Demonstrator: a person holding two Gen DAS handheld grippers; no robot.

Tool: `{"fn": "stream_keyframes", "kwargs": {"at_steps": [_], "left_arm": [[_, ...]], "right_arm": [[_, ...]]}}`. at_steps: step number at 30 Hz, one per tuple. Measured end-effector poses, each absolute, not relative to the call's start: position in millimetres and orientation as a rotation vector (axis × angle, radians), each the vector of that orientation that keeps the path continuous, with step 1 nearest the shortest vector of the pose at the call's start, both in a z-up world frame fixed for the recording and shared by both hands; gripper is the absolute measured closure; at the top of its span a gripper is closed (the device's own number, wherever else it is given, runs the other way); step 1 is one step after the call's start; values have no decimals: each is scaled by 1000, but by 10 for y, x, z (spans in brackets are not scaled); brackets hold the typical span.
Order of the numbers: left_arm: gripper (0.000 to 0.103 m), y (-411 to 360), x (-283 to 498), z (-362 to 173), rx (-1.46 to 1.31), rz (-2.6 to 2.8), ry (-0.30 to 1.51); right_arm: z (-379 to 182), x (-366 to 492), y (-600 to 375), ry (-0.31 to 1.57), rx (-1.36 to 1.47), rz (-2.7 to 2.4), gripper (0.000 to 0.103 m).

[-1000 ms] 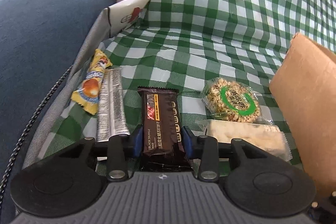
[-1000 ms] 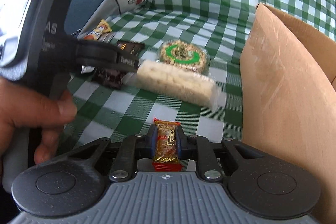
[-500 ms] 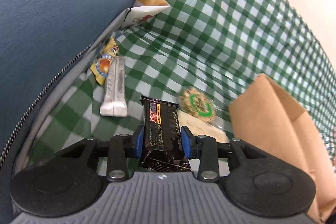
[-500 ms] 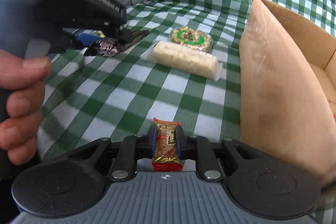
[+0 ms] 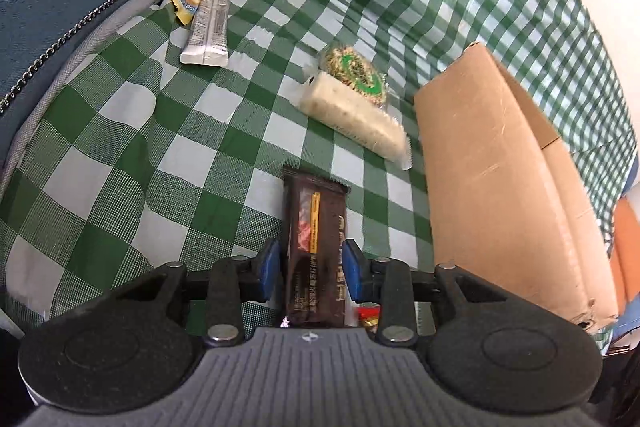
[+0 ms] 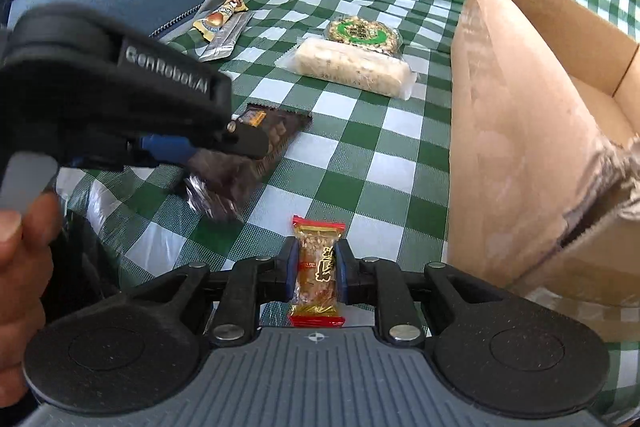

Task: Organize snacks
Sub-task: 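Grasp the dark chocolate bar with the left gripper while the right gripper grasps the small red-gold candy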

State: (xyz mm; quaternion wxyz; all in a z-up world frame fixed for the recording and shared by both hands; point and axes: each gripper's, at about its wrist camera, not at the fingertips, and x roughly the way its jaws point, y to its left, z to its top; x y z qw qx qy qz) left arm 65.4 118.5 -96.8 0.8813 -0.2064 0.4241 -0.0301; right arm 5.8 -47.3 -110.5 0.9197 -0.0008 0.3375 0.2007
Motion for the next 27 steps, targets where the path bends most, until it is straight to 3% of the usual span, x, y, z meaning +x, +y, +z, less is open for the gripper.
{"fn": "stream_keyframes", "kwargs": {"at_steps": [10,23,27], "left_arm": [[55,900,653,-1037,-259,-64,860],[54,688,666,-1091,-129,-65,840],[55,680,671,-1097,-115,-66,839]], "right_arm": [[-1129,80,-509,696,3,434,78],[-1125,37,-506,689,-39,439,75],[-1117,13,-486,675,-61,442,81]]}}
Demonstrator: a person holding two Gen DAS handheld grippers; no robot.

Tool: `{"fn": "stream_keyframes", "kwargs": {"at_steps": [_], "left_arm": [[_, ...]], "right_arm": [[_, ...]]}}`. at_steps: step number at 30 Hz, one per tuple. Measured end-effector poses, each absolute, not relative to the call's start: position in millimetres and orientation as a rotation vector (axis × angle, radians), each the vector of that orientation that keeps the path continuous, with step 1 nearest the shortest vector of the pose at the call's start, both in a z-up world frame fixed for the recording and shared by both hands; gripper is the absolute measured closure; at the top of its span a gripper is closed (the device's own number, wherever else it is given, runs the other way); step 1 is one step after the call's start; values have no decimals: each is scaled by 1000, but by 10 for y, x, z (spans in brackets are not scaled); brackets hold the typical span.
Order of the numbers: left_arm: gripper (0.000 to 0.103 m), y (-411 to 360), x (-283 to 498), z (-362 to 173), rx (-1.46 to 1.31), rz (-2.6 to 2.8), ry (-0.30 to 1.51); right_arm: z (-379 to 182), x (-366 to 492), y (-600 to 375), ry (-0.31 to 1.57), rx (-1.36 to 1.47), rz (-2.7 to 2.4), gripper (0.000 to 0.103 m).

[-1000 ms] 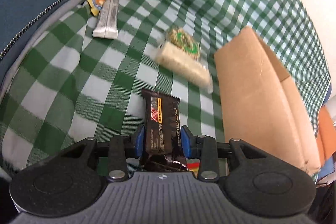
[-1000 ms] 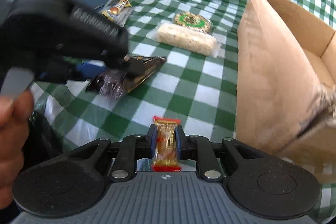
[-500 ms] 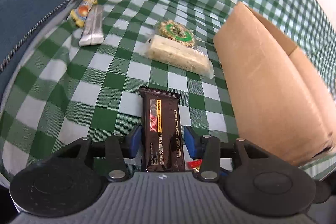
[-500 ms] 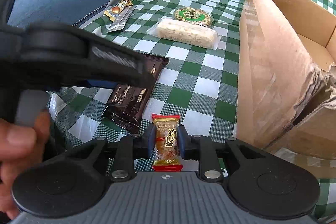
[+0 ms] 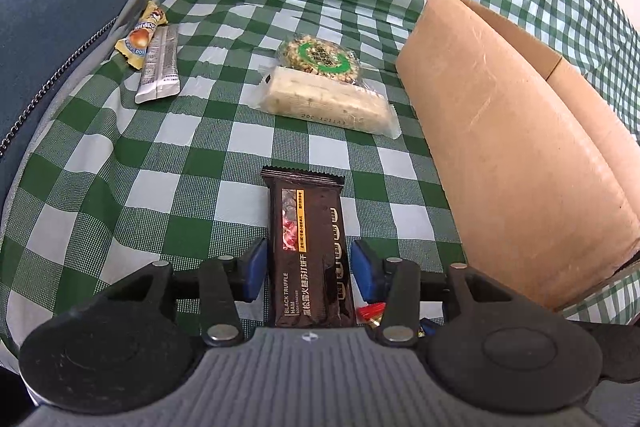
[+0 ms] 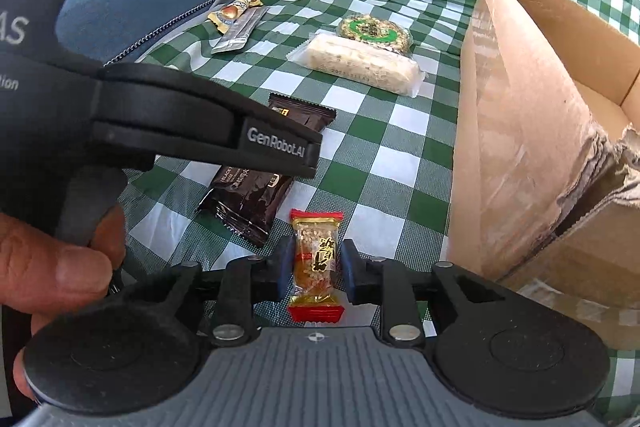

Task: Organize snacks
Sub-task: 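Lift the chocolate bar and candy and carry both over the cardboard box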

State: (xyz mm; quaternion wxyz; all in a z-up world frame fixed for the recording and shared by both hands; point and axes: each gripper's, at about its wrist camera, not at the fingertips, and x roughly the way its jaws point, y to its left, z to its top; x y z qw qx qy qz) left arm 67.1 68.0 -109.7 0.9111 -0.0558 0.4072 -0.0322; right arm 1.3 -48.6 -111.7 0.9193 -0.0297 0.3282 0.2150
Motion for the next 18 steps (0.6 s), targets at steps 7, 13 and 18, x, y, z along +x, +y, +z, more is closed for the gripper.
{"fn": "stream_keyframes", "kwargs": {"at_steps": [7,13,18], "left_arm": [[62,707,644,-1053,-112,-50,814],[63,749,664,-1054,-135,-40,835],[62,732,675,-1068,-125,-39,843]], "right_arm": [[-1065,-40,-493,616,-69,386,84],[-1142,9,-478,666,-82,386,83],[-1150,22,-497,670,-74,386,83]]}}
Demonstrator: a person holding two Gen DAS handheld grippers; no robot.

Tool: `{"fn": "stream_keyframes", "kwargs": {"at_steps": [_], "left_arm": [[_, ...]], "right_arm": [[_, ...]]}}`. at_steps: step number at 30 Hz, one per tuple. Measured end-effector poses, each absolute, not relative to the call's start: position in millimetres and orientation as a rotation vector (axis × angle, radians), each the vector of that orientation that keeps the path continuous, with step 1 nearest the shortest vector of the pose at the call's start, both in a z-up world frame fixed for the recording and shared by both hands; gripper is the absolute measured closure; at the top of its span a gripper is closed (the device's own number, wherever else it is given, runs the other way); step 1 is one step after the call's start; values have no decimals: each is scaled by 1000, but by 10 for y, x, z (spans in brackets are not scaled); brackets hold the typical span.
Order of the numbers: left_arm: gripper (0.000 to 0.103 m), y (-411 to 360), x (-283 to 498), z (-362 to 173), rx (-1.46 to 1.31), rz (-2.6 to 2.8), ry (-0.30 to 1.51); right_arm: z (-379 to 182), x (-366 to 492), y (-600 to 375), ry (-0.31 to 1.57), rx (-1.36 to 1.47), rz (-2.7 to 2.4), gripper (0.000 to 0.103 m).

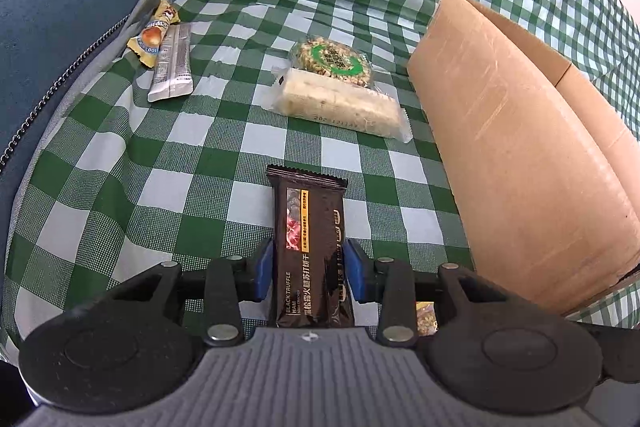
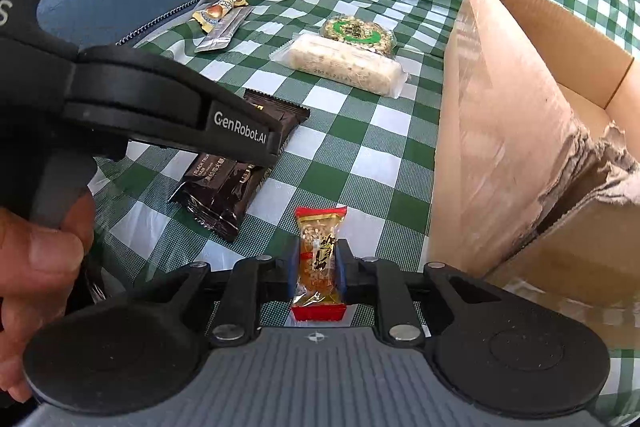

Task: Organize snacks
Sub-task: 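Lift the chocolate bar and candy and carry both over the cardboard box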

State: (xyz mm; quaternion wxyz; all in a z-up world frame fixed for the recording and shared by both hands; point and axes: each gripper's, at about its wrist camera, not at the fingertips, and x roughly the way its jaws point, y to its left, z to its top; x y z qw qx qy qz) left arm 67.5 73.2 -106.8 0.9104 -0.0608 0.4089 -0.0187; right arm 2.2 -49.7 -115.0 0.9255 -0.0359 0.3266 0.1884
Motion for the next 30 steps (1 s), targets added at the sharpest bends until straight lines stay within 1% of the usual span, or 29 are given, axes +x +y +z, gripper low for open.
{"fn": "stream_keyframes", "kwargs": {"at_steps": [11,30], "left_arm": [[62,710,680,-1071,-114,-34,841],[62,775,640,-1013,-174,-25,810]], "right_arm": [[-1156,18,-493,661,-91,387,83],[-1105,-36,-526,599,-85,357,85]]}}
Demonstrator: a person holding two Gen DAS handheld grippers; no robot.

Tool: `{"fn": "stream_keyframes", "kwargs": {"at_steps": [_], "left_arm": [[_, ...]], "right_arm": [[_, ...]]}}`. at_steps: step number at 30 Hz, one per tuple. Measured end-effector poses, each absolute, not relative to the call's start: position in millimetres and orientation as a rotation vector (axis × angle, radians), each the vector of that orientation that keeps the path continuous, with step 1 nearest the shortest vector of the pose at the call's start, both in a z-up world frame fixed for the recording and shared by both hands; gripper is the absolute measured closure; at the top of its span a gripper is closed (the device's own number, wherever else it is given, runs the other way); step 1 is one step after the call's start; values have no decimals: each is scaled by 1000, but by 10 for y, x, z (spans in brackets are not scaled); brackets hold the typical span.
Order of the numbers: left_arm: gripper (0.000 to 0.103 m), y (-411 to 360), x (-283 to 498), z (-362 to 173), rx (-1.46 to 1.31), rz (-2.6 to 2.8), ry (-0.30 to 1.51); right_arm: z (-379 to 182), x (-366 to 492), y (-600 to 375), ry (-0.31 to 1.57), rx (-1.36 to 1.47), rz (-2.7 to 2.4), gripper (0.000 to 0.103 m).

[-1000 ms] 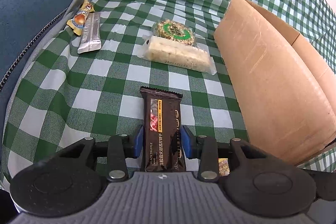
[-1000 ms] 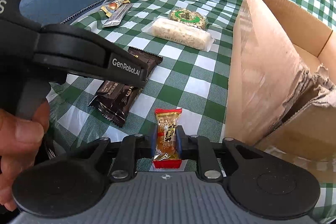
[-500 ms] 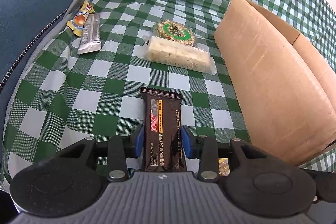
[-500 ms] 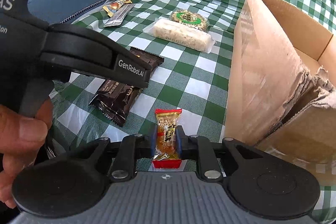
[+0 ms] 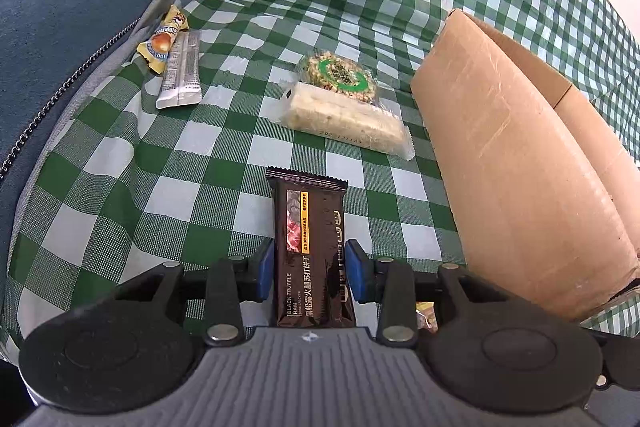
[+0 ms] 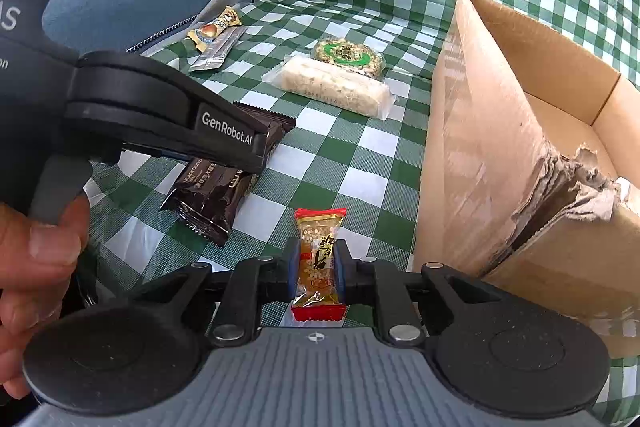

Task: Organize snacks
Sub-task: 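Lift the chocolate bar and candy and carry both over the cardboard box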

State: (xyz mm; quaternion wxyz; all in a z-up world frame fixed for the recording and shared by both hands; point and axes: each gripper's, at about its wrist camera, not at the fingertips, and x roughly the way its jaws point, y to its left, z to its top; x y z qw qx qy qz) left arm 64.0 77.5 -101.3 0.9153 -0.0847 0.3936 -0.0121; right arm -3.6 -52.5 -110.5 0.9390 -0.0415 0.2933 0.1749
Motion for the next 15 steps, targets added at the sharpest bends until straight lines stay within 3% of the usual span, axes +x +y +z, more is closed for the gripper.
{"fn": "stream_keyframes", "kwargs": {"at_steps": [15], "left_arm": [[62,819,602,-946,-218,-29,766]], "right_arm": [[-937,-185,-576,514,-68,356,85]]}}
